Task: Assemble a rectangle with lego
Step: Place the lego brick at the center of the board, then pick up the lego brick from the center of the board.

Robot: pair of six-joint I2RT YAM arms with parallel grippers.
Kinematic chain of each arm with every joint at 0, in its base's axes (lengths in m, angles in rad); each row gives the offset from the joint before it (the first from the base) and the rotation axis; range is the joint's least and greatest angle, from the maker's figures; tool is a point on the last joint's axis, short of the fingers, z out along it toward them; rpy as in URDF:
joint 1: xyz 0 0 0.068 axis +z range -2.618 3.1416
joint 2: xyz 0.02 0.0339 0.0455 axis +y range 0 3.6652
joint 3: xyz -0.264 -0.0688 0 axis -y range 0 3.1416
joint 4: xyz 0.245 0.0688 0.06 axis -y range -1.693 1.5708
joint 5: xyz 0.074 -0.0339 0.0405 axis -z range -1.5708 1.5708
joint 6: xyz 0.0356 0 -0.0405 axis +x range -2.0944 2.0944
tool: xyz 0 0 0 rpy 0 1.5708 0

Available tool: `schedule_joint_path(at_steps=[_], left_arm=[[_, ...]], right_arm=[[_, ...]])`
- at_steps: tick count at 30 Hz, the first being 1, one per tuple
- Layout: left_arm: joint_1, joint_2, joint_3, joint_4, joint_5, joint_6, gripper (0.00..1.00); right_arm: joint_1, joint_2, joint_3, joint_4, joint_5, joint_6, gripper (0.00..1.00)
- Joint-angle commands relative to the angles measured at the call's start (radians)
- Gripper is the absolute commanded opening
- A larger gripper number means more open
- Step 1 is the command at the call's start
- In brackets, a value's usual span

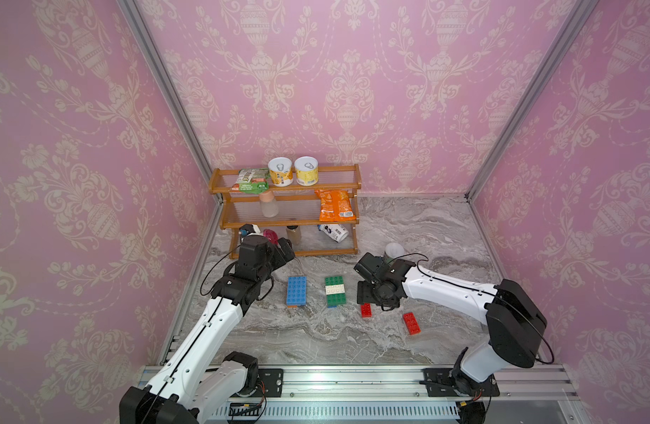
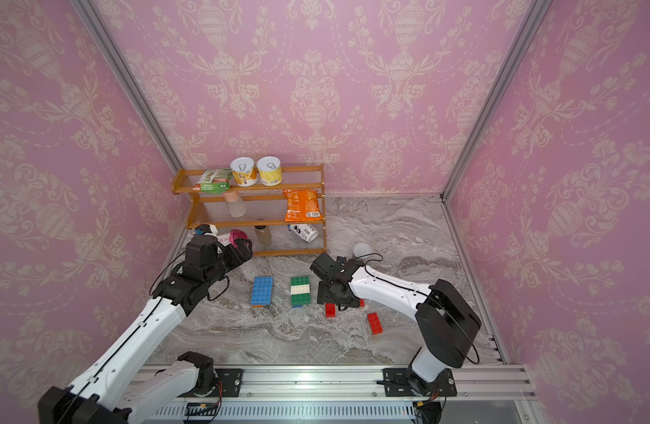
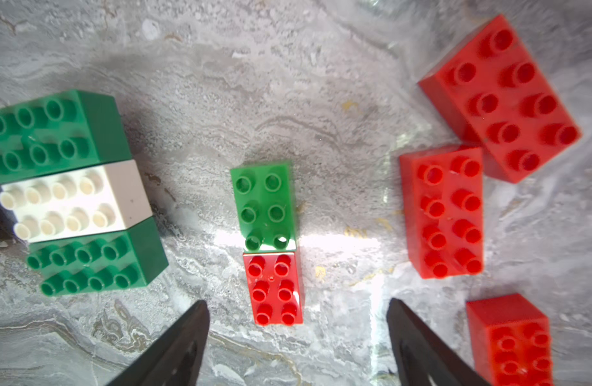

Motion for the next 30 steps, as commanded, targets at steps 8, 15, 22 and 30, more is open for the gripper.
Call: schedule_joint_path(at_steps=[8,15,22,30], left_arm=[[-0.008,0.015,0.016,-0.019,-0.009,0.019,0.99],[-0.007,0.063,0.037,-0.018,0.000,0.039,0.99],[-0.007,0.088,0.034,-0.008,0.014,0.037,0.99],[-0.008,0.087,0.029,-0.009,0.012,0.037,0.99]], right_arm=[[-0.150,-0.024,-0.038,0.029,0.066,0.071,1.00],[-0.207,0.018,-0.093,0.145,0.045,0.104,1.00],[-0.234,0.072,-0.111,0.198,0.050,0.106,1.00],[-0.260,0.166,-0.086,0.218,0.061,0.073,0.95]])
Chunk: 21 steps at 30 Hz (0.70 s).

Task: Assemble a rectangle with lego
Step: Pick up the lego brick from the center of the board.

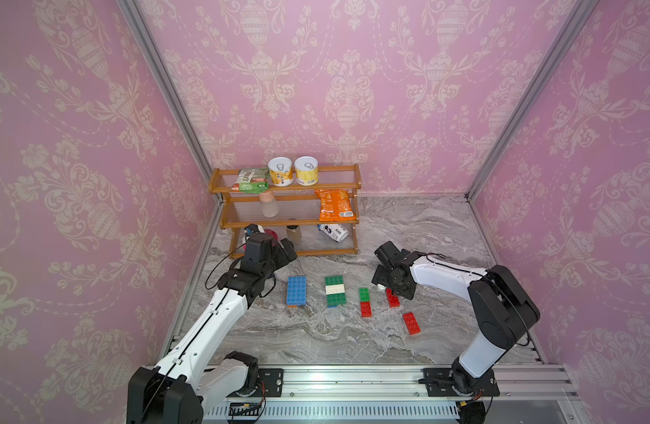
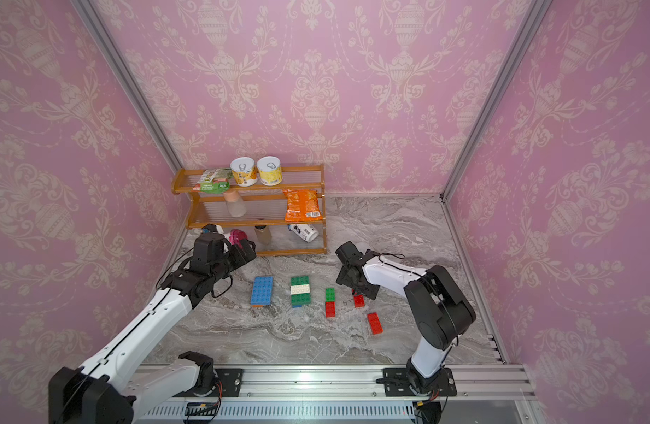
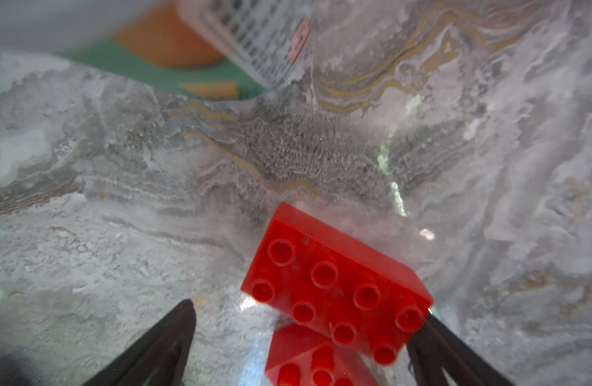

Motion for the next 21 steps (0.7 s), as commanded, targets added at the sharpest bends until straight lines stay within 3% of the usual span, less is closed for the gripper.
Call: schedule_joint_path(at_steps=[1,7,21], left_arm=[[-0.007,0.001,0.020,-0.010,0.011,0.022,0.99],[-0.007,0.002,0.014,-0.013,0.007,0.018,0.99],[-0.007,0.010,0.004,-0.005,0.012,0.010,0.99]], right_arm=[[-0.007,0.047,0.014,0.008,0.006,-0.012,0.93],[-0.008,0.089,0.053,0.012,0.002,-0.052,0.84],[-0.019,0.155,0.113,-0.050,0.025,-0.126,0.83]])
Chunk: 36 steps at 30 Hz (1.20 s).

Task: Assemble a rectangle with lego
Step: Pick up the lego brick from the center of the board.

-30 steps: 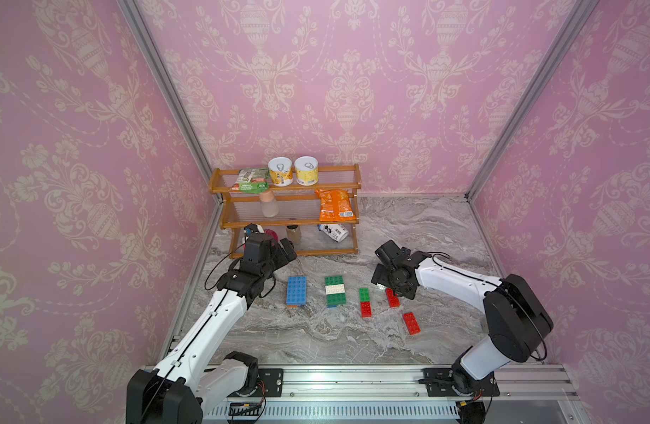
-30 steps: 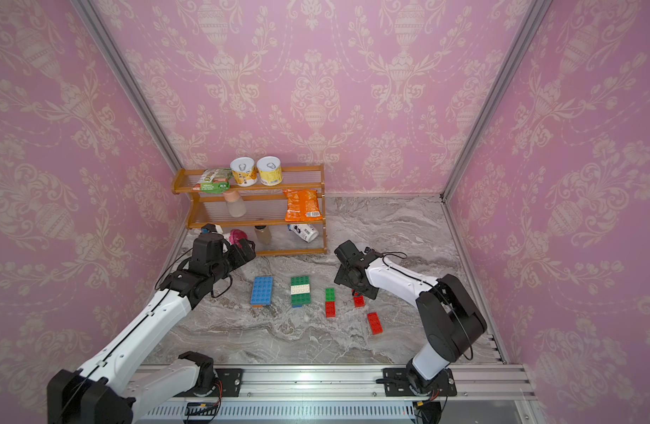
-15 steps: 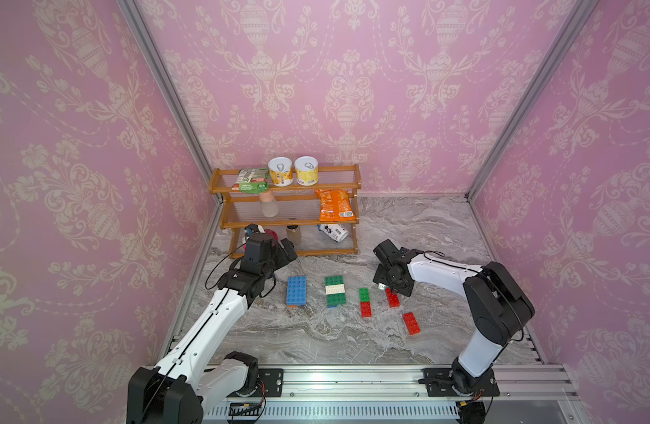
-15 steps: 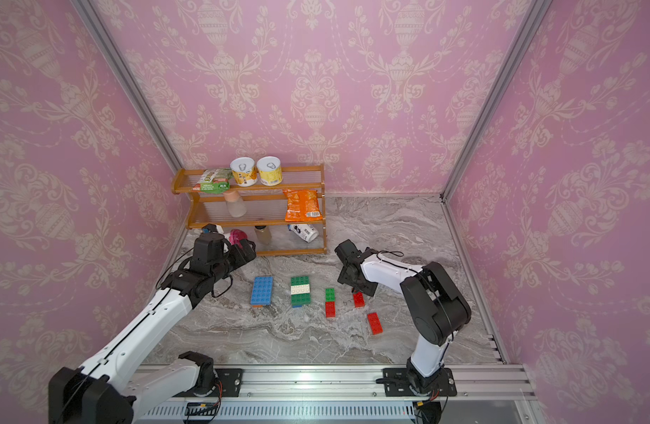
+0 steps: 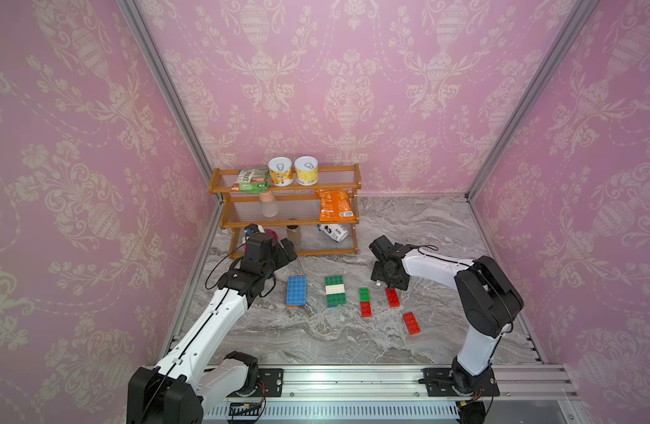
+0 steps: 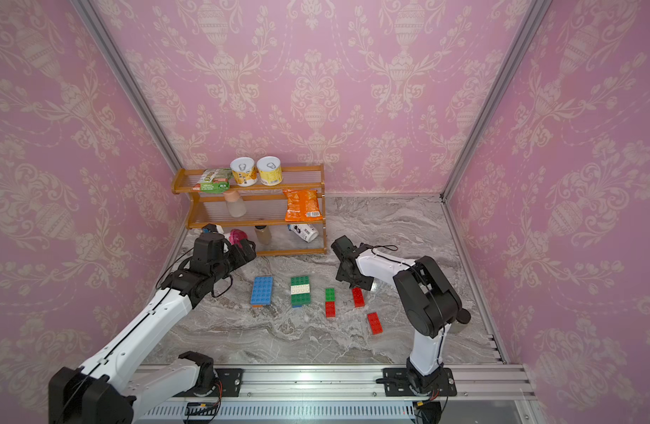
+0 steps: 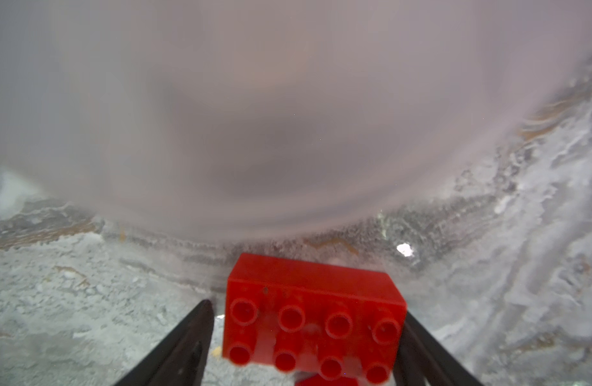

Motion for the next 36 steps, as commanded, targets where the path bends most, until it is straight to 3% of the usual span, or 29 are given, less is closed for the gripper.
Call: schedule_joint_path(at_steps=[1,8,19,36], left_arm=[[-0.008,0.014,0.005,-0.004,0.013,0.009,0.99],[-0.008,0.028,0.005,0.000,0.027,0.004,0.99],[-0.007,0.034,0.002,0.010,0.041,-0.001,0.99],[-0.008,0.034,-0.004,0.015,0.064,-0.010,0.99]], right_arm=[[-0.014,0.054,0.001,-0.026,-0.009,-0.027,0.83],[-0.014,0.045,0.030,-0.058,0.010,-0.042,0.77],[-0.016,0.022,0.035,-0.082,0.029,-0.046,0.83],[-0.018,-0.023,0.021,-0.077,0.036,-0.048,0.80]])
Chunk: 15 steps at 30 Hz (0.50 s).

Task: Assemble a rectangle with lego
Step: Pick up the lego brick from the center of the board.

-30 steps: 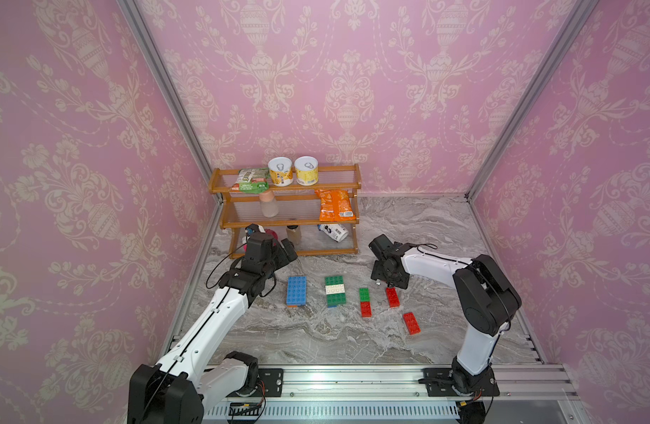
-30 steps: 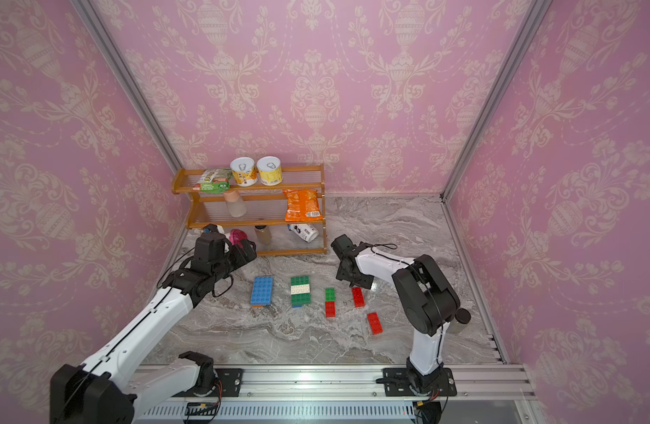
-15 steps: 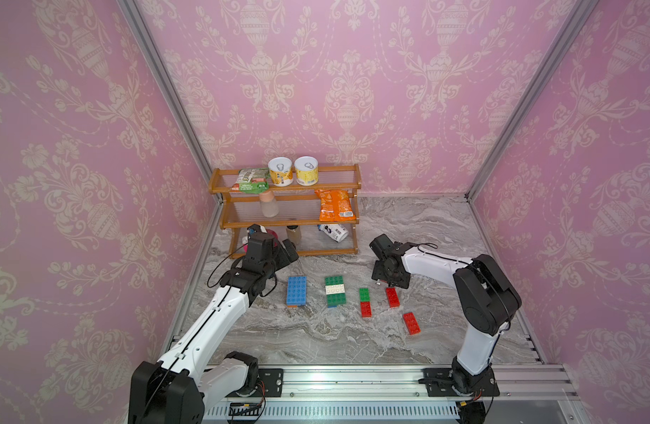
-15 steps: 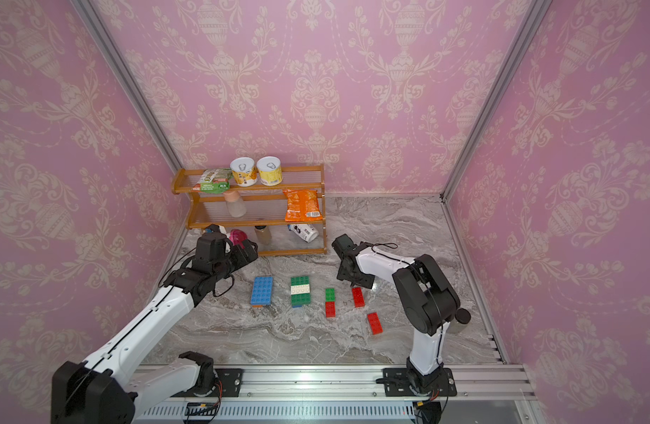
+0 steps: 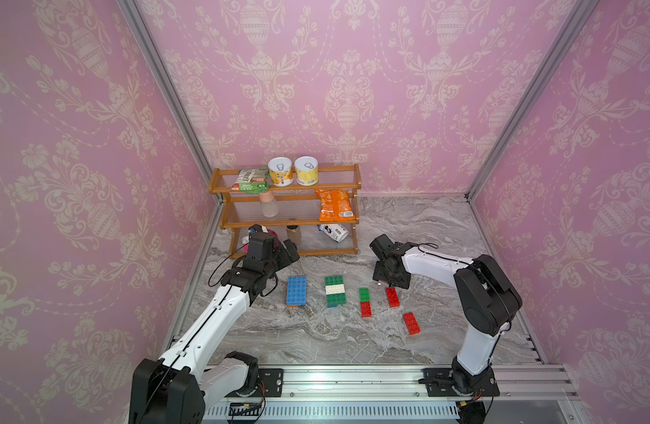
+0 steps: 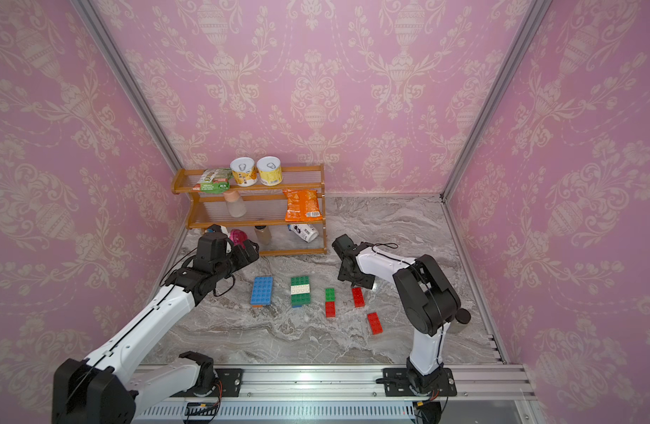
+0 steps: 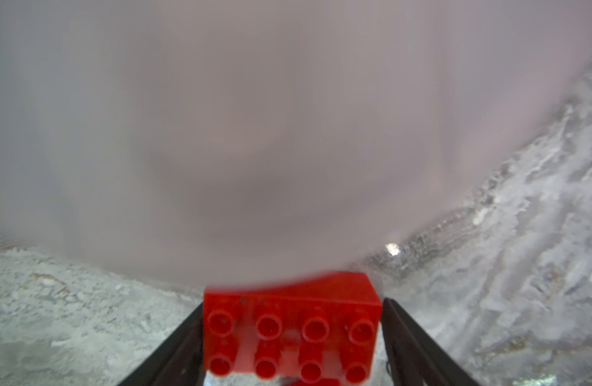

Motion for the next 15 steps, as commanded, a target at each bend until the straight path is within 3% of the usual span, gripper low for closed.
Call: schedule_joint_path(at_steps=[1,15], left_arm=[[-0.007,-0.006,-0.004,0.003,0.016,-0.007,0.99],[-0.008,-0.004,-0.002,0.003,0.018,-0.008,0.99]], right_arm=[[-0.005,-0.034,-0.004,-0.027,0.020,-0.015,0.80],[-0.011,-0.031,0.005,-0.015,0.001,-0.029,0.75]])
